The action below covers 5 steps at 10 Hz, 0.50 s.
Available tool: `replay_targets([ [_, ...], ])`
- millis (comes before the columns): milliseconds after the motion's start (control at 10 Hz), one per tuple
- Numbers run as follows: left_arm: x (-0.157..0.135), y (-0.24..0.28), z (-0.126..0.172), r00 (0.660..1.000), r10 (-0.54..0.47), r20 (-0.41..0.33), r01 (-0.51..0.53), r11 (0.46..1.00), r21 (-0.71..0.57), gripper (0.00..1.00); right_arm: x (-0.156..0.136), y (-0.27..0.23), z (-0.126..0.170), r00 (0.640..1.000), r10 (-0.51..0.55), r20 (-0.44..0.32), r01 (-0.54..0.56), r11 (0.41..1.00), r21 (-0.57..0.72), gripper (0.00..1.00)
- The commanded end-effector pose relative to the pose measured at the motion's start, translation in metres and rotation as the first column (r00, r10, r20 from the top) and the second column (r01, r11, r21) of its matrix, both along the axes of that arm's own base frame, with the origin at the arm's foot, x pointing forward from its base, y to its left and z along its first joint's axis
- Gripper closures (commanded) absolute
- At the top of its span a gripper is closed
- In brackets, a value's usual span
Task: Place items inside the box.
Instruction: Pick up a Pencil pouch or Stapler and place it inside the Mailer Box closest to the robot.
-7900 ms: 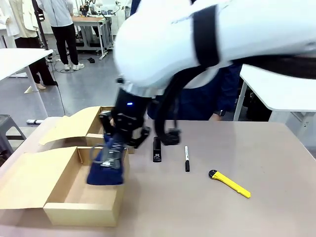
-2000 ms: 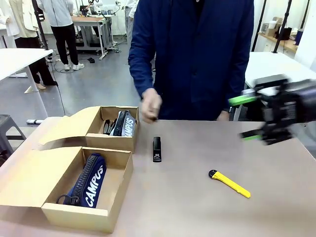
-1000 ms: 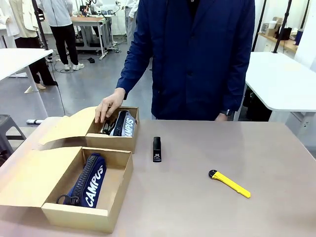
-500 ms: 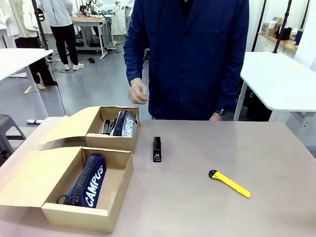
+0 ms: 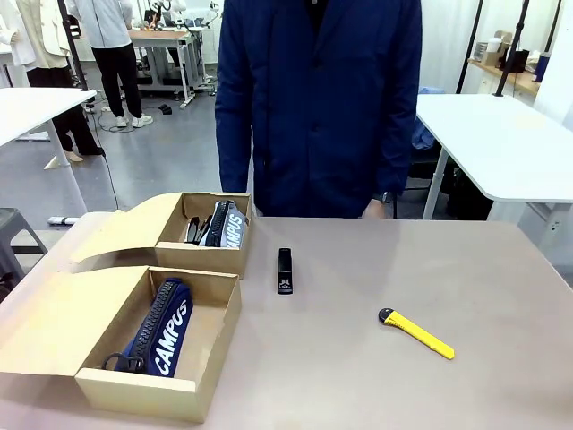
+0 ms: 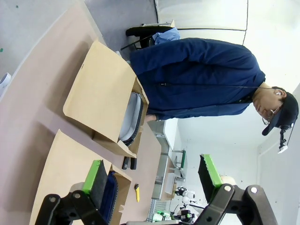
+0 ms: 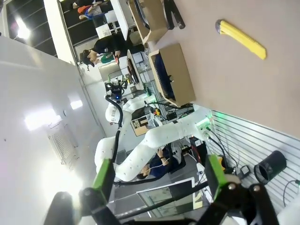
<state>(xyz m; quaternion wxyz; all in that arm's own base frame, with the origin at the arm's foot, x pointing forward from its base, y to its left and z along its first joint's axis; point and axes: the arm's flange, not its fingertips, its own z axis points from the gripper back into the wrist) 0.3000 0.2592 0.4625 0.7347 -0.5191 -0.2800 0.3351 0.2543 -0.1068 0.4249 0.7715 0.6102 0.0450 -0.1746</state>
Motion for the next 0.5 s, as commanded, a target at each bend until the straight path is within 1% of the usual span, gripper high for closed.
replay_targets([
  [0, 0.0, -0.001, 0.001, 1.0, -0.003, 0.01, 0.003, 1.0, -0.006, 0.0, 0.009, 0.029, 0.013, 0.999, 0.049, 0.01, -0.047, 0.993, -0.107, 0.0],
  [100, 0.0, -0.001, 0.001, 1.0, -0.003, 0.01, 0.003, 1.0, -0.006, 0.0, 0.034, 0.081, 0.034, 0.992, 0.126, 0.016, -0.119, 0.968, -0.22, 0.0],
  [200, 0.0, -0.001, 0.001, 1.0, -0.003, 0.01, 0.003, 1.0, -0.006, 0.0, 0.065, 0.143, 0.05, 0.985, 0.171, -0.028, -0.17, 0.92, -0.354, 0.0],
  [300, 0.0, -0.001, 0.001, 1.0, -0.003, 0.01, 0.003, 1.0, -0.006, 0.0, 0.093, 0.21, 0.054, 0.968, 0.244, -0.064, -0.247, 0.864, -0.439, 0.0],
  [400, 0.0, -0.001, 0.001, 1.0, -0.003, 0.01, 0.003, 1.0, -0.006, 0.0, 0.117, 0.28, 0.043, 0.961, 0.263, -0.083, -0.264, 0.786, -0.559, 0.0],
])
